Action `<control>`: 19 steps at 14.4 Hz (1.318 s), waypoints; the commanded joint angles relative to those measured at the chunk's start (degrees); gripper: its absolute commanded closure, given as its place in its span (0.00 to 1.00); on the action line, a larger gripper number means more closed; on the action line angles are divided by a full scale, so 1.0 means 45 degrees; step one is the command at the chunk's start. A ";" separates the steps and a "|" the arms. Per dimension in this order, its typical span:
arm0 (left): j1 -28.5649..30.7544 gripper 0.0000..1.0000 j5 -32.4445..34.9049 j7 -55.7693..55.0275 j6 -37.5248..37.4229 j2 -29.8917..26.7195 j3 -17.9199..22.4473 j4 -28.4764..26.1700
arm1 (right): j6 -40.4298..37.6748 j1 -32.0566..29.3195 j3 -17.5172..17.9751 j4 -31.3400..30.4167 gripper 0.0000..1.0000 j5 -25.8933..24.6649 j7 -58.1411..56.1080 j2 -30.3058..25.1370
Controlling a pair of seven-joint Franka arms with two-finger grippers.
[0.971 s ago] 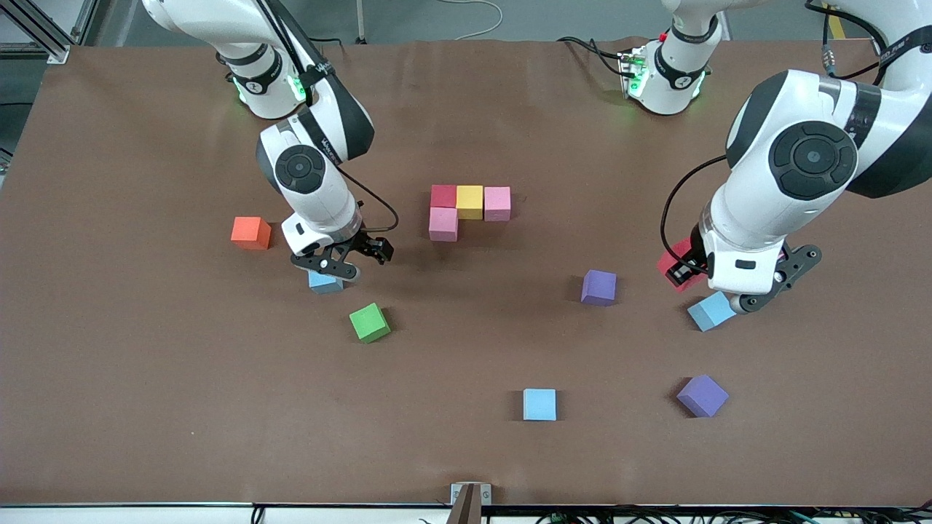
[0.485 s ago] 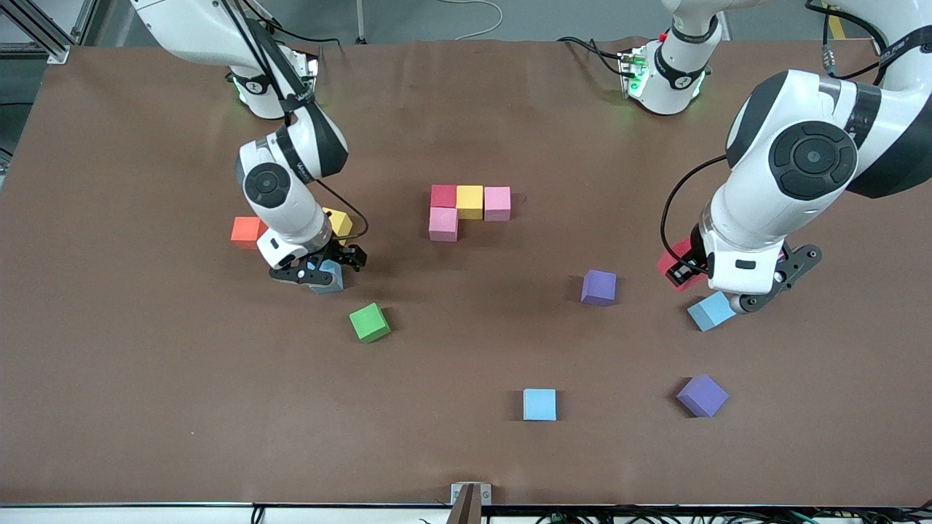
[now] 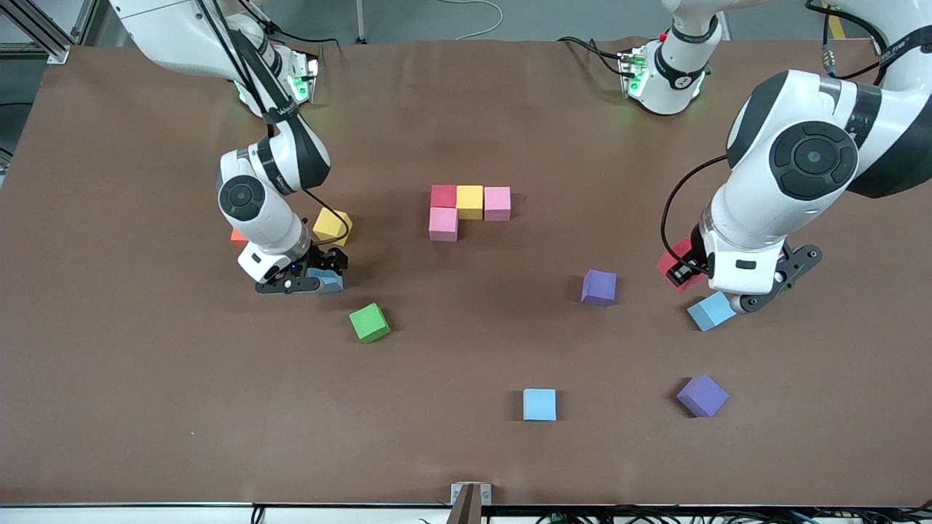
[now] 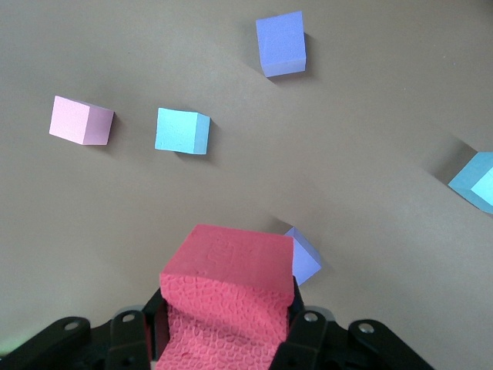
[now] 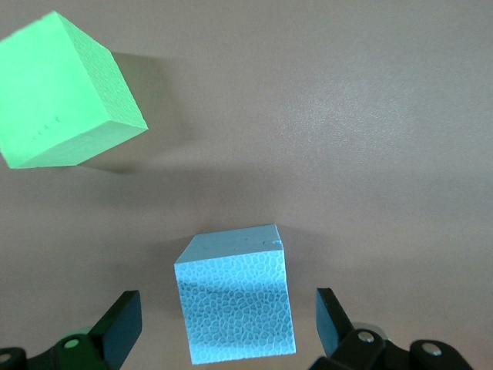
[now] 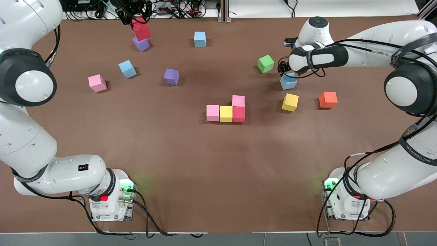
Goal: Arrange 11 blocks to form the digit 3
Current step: 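Grasp the light blue cube with the right gripper and lift it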
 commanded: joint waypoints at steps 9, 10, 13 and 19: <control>0.0103 0.70 -0.0230 0.0282 -0.0118 -0.0258 -0.0012 -0.0088 | 0.0661 -0.0404 0.0213 -0.0149 0.85 -0.0244 -0.0154 0.0732; 0.0122 0.70 -0.0230 0.0282 -0.0118 -0.0258 -0.0012 -0.0088 | 0.0641 -0.0365 0.0233 -0.0090 0.99 -0.0244 -0.0018 0.0713; 0.0103 0.70 -0.0230 0.0282 -0.0118 -0.0258 -0.0012 -0.0088 | 0.0176 0.0005 0.0330 0.0454 1.00 -0.0205 0.0042 0.0693; 0.0103 0.69 -0.0230 0.0282 -0.0118 -0.0258 -0.0012 -0.0088 | -0.2406 0.1860 0.0330 0.3598 1.00 -0.0049 0.2225 0.1375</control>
